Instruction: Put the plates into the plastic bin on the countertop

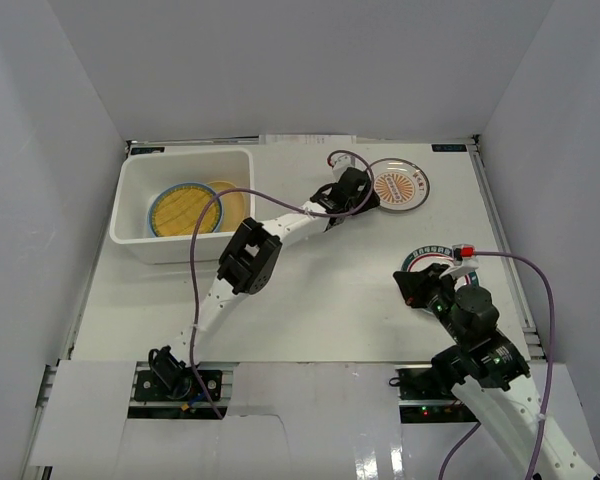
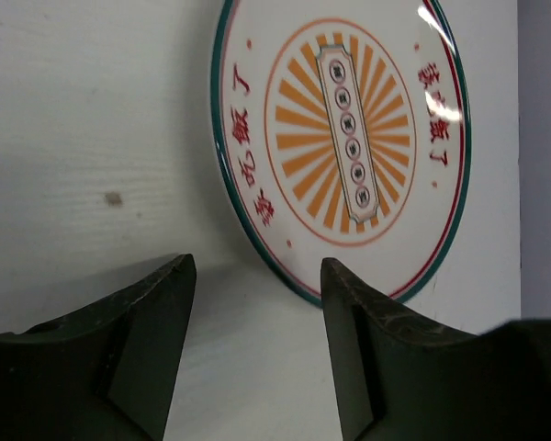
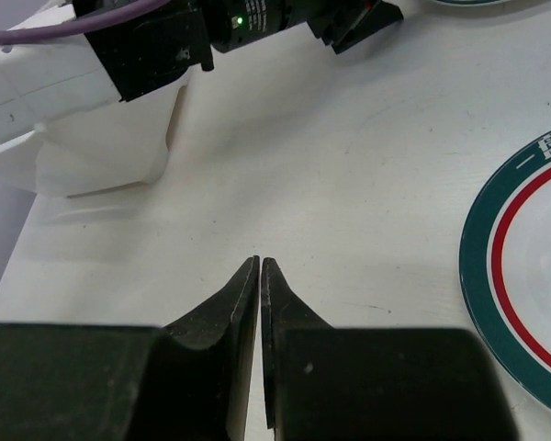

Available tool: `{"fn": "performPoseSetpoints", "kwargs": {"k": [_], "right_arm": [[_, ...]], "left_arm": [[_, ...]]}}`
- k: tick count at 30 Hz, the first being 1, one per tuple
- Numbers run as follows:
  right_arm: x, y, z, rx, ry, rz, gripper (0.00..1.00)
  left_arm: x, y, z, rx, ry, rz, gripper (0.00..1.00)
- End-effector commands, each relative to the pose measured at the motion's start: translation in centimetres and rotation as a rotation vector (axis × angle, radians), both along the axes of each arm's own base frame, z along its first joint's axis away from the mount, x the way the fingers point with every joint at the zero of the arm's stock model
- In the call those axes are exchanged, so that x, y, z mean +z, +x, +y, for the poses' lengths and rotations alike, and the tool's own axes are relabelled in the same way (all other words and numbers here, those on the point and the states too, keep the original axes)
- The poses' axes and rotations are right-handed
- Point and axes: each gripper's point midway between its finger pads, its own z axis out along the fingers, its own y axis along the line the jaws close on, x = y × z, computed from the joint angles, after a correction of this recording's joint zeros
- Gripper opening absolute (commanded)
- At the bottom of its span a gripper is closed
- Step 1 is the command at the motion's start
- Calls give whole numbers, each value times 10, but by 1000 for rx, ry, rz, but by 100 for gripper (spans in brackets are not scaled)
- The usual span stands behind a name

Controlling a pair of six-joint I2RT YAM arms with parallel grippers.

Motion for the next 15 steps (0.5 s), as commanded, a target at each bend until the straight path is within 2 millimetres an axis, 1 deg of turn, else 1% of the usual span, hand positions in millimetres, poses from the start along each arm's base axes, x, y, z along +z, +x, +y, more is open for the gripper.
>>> {"fn": "performPoseSetpoints", "kwargs": {"k": [1, 2, 3, 4, 6, 7, 9, 10, 12, 13, 15], "right_arm": [[10, -6, -1, 14, 3, -17, 10], [12, -6, -1, 17, 5, -21, 10], [14, -7, -1, 20, 3, -24, 10], [14, -7, -1, 20, 3, -26, 10], [17, -8, -1, 25, 7, -35, 11], [17, -8, -1, 23, 6, -34, 11], [17, -6, -3, 13, -2, -32, 12], [18, -6, -3, 11, -6, -33, 12], [17, -4, -4, 3, -13, -30, 15], [18, -4, -5, 0, -17, -30, 16], [16, -2, -6, -10, -32, -24, 20]], "left_arm": [[30, 40, 8, 103, -68, -44, 66], [25, 45, 8, 113, -80, -33, 64], [6, 48, 9, 123, -82, -5, 61], [6, 54, 11, 122, -118, 5, 59], [-7, 57, 13, 137, -144, 37, 54], [-16, 60, 16, 140, -143, 47, 50], [-26, 59, 18, 139, -155, 76, 45], [-33, 60, 24, 150, -150, 89, 35], [-33, 61, 26, 149, -163, 82, 23], [-31, 63, 31, 156, -163, 80, 10], [-25, 65, 32, 143, -165, 63, 2]]}}
